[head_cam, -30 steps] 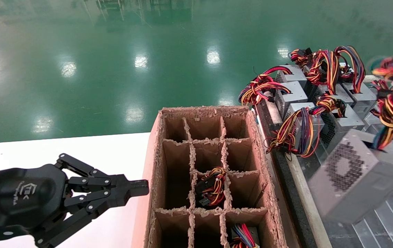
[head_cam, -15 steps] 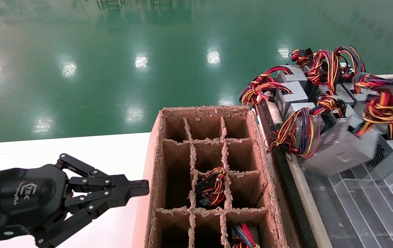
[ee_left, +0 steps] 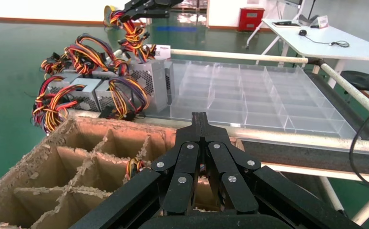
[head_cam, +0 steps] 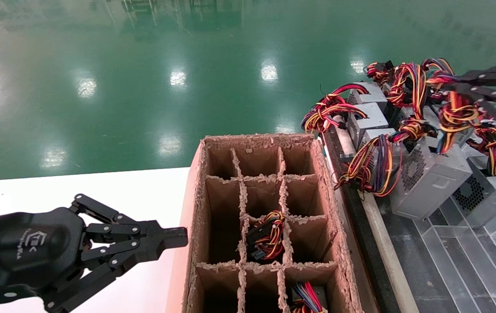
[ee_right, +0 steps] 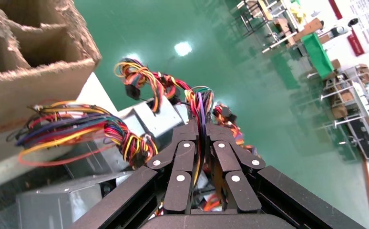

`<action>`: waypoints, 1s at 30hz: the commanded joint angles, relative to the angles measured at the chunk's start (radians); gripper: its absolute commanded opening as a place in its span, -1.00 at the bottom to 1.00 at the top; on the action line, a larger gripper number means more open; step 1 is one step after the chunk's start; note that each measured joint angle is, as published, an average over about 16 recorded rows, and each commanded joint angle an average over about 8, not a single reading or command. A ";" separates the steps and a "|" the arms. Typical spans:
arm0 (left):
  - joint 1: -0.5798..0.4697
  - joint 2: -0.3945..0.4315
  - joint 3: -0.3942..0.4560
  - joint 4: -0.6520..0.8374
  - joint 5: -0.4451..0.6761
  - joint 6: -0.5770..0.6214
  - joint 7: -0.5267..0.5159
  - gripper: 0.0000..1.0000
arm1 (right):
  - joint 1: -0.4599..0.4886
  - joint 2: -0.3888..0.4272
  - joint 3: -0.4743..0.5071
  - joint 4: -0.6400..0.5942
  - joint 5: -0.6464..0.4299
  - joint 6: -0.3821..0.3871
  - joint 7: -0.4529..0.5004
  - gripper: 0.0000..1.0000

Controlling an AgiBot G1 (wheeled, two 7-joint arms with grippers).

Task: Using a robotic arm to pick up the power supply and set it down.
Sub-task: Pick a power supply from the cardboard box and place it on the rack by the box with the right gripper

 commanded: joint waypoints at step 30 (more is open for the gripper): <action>0.000 0.000 0.000 0.000 0.000 0.000 0.000 -1.00 | -0.069 -0.003 0.020 0.000 0.139 -0.005 -0.049 -1.00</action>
